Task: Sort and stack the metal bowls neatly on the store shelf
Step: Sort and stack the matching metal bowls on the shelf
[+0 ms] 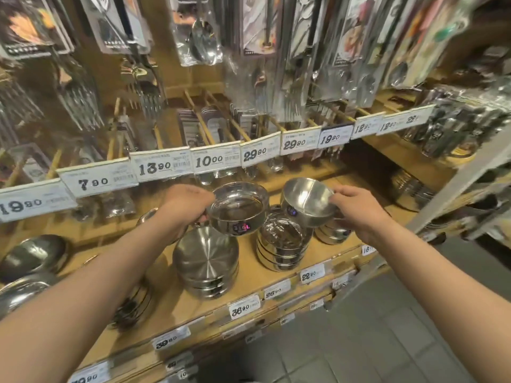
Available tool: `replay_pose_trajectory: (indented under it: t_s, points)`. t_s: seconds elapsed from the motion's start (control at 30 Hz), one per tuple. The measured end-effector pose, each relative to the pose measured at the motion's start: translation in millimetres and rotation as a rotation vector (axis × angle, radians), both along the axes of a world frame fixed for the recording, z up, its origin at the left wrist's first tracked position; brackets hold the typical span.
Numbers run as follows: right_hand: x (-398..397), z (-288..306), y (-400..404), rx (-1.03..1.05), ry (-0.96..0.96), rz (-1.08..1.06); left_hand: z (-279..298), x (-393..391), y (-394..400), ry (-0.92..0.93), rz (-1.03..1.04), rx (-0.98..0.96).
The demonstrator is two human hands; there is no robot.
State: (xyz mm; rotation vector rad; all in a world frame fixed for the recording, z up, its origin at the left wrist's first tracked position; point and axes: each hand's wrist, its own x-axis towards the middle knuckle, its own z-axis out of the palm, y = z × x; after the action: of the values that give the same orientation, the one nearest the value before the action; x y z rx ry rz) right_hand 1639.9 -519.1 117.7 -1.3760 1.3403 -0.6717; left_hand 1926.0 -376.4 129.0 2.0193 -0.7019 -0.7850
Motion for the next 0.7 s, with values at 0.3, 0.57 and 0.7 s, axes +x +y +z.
replay_pose_trajectory:
  t_s: [0.3,0.57,0.7]
  points:
    - [-53.0,-3.2,28.4,0.063,-0.069,-0.184,-7.6,-23.8,-8.3,0.081,-0.139,-0.094]
    - [-69.0,-5.8,30.6,0.068,-0.101,-0.202,-0.7,-44.7,-11.4,0.106,-0.142,-0.101]
    - [-77.4,-10.7,18.5,0.088,-0.114,-0.167,1.1,-57.7,-16.6,0.113,-0.125,-0.111]
